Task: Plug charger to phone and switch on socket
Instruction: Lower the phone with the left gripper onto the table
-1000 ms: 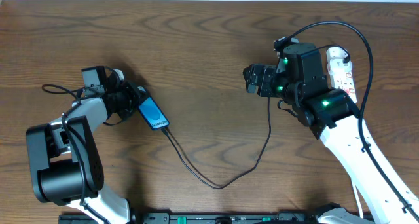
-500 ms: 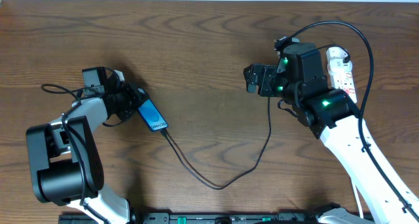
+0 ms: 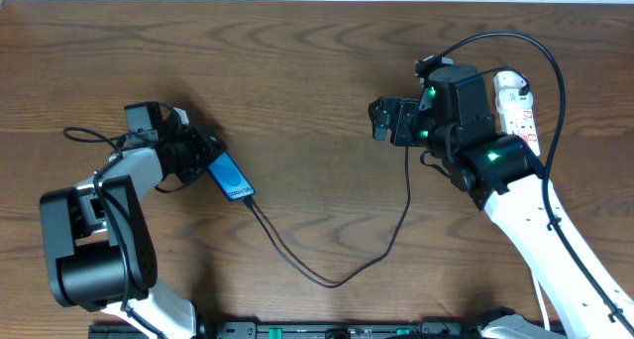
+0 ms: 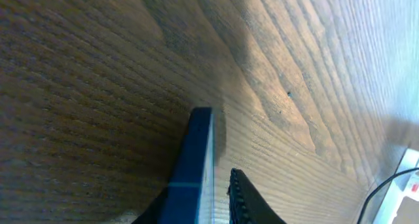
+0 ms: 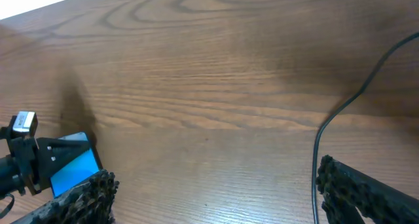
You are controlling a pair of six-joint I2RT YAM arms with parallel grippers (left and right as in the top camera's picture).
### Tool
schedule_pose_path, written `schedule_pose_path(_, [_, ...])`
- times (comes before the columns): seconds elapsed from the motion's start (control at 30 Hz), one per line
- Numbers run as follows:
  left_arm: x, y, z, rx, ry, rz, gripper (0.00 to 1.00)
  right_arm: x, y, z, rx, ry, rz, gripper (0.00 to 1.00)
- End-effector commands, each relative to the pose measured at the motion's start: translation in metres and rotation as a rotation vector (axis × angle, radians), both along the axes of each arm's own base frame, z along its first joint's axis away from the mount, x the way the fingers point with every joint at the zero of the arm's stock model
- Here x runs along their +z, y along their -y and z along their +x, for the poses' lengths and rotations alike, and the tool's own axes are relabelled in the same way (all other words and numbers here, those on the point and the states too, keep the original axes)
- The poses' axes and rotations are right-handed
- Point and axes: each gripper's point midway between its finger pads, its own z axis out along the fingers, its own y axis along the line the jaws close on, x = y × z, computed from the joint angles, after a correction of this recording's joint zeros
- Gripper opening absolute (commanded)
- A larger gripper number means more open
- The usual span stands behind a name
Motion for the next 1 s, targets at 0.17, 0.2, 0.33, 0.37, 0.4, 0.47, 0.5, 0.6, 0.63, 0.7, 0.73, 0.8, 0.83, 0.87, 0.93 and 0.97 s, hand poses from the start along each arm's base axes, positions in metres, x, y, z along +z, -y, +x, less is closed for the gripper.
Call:
schedule_pose_path(0.17, [0.006,-0.003,0.002,-0.006,0.013,0.021,0.33,0.003,0.003,0.001,-0.003,0.012,-0.016,0.96])
schedule_pose_path(0.2, [0.005,-0.003,0.002,-0.006,0.010,0.021,0.33,0.003,0.003,0.001,-0.003,0.012,-0.016,0.96])
schedule_pose_path(0.33, [0.005,-0.003,0.000,-0.007,0.002,0.019,0.36,0.003,0.003,0.001,-0.003,0.012,-0.016,0.97])
schedule_pose_path(0.37, [0.005,-0.003,0.000,-0.007,0.002,0.019,0.36,0.003,0.003,0.001,-0.003,0.012,-0.016,0.97])
schedule_pose_path(0.4, [0.004,-0.003,0.000,-0.007,0.001,0.019,0.36,0.003,0.003,0.001,-0.003,0.012,-0.016,0.97])
schedule_pose_path(0.47, [0.004,-0.003,-0.001,-0.007,-0.005,0.018,0.37,0.003,0.003,0.001,-0.003,0.011,-0.016,0.97])
schedule_pose_path(0.5, [0.004,-0.002,-0.002,-0.007,-0.009,0.017,0.37,0.003,0.003,0.001,-0.003,0.011,-0.016,0.97])
schedule_pose_path(0.6, [0.002,-0.003,-0.004,-0.003,-0.022,0.023,0.38,0.003,0.003,0.001,-0.003,0.011,-0.016,0.97])
schedule_pose_path(0.63, [0.001,-0.005,-0.005,0.001,-0.028,0.031,0.38,0.003,0.003,0.001,-0.003,0.012,-0.016,0.97])
schedule_pose_path(0.7, [0.000,-0.005,-0.006,0.002,-0.036,0.032,0.38,0.003,0.003,0.001,-0.002,0.011,-0.016,0.97])
schedule_pose_path(0.73, [0.000,-0.005,-0.007,0.002,-0.039,0.031,0.38,0.002,0.004,0.001,-0.003,0.011,-0.017,0.97])
schedule_pose_path(0.8, [-0.001,-0.004,-0.009,0.002,-0.050,0.029,0.38,0.002,0.004,0.000,-0.003,0.009,-0.018,0.97])
schedule_pose_path(0.83, [-0.002,-0.004,-0.010,0.002,-0.054,0.028,0.39,0.002,0.004,0.000,-0.003,0.009,-0.018,0.97])
schedule_pose_path(0.87, [-0.002,-0.004,-0.012,0.002,-0.061,0.027,0.40,0.002,0.004,0.000,-0.002,0.008,-0.017,0.97])
schedule_pose_path(0.93, [-0.003,-0.004,-0.013,0.003,-0.069,0.028,0.48,0.002,0.004,0.000,-0.003,0.009,-0.017,0.97])
schedule_pose_path(0.97, [-0.003,-0.004,-0.013,0.003,-0.070,0.028,0.50,0.002,0.004,0.000,-0.003,0.009,-0.018,0.97])
